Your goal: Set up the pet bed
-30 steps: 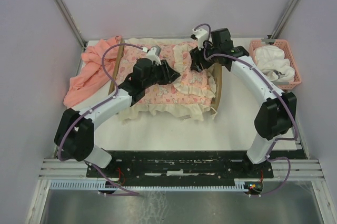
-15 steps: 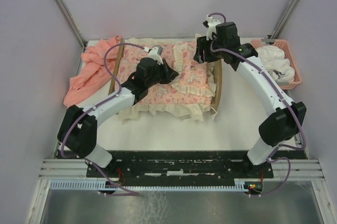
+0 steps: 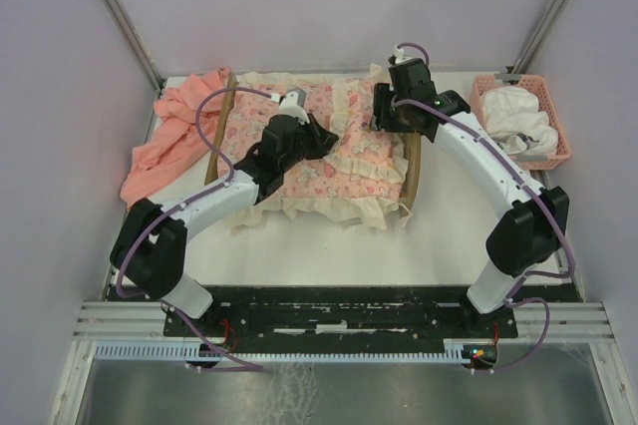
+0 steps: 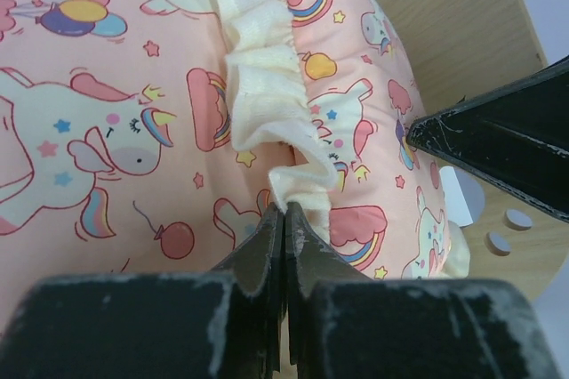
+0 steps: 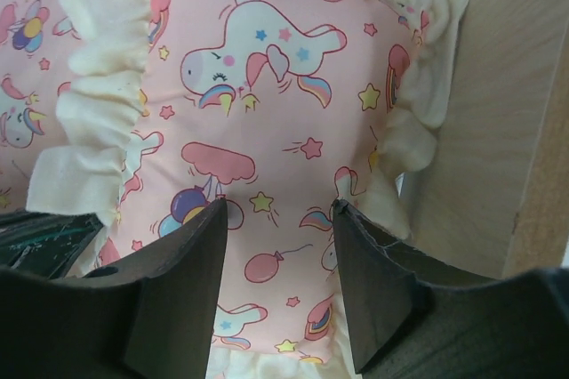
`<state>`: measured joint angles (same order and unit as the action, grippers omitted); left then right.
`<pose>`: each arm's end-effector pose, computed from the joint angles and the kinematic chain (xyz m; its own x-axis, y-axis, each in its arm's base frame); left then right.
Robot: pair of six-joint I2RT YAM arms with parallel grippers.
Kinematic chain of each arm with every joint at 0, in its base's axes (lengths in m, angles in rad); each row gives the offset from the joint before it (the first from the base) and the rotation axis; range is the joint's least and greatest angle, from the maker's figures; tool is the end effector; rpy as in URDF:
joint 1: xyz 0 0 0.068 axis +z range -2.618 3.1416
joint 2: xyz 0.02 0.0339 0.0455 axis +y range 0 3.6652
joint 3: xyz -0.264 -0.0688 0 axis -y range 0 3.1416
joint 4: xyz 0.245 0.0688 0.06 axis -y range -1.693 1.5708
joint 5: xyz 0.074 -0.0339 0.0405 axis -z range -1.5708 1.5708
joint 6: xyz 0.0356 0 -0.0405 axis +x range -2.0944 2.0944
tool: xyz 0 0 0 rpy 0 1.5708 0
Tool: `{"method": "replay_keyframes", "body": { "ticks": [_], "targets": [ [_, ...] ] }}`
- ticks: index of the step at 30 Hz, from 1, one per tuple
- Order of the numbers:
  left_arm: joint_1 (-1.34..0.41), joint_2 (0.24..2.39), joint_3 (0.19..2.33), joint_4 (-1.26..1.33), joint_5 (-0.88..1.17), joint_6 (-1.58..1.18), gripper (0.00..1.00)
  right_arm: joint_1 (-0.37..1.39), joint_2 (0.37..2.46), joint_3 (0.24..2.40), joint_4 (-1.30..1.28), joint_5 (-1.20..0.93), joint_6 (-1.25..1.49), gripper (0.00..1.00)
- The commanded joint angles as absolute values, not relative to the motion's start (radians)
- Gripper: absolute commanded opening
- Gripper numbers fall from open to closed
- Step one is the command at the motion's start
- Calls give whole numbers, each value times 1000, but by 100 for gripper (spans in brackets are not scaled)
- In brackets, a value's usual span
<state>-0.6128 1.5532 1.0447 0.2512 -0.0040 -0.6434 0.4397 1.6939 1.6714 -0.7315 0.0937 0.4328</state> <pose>0.2983 -0.2096 0.2827 -0.5097 -0.3750 -0.7743 0.3327 0.7441 -0.5794 0.3439 0.1581 0.3551 -0.7142 0.1255 -0.6886 -0.0689 0.9664 0.2476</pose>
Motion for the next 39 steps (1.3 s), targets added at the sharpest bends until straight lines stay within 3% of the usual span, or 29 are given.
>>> {"method": "replay_keyframes", "body": {
  "ticks": [1,7,10,12,15,17,24,35,37,39],
  "targets": [
    [-619,1534,1021,310,-53,-675,3,445,1653,1615,-691,223,544,60],
    [-624,1535,1005,313,-55,-673,3,451,1656,1580,-641,256,579,65],
    [-626,1536,1004,313,-51,-671,3,451,1660,1560,-584,218,592,60],
    [-626,1535,1002,313,-53,-666,3,451,1663,1556,-545,192,586,45],
    [-627,1531,1002,313,-61,-659,3,451,1660,1558,-504,188,564,12],
    [-626,1530,1008,315,-58,-654,3,451,1652,1569,-485,201,531,2],
    [-632,1563,1054,341,-50,-637,3,447,1690,1683,-548,300,432,2],
    [-631,1619,1121,262,-117,-587,3,425,1759,1714,-600,284,456,6],
    [-631,1621,1131,249,-120,-582,3,426,1759,1725,-608,288,459,12],
    [-632,1628,1156,208,-104,-581,6,425,1766,1745,-631,292,457,29]
  ]
}}
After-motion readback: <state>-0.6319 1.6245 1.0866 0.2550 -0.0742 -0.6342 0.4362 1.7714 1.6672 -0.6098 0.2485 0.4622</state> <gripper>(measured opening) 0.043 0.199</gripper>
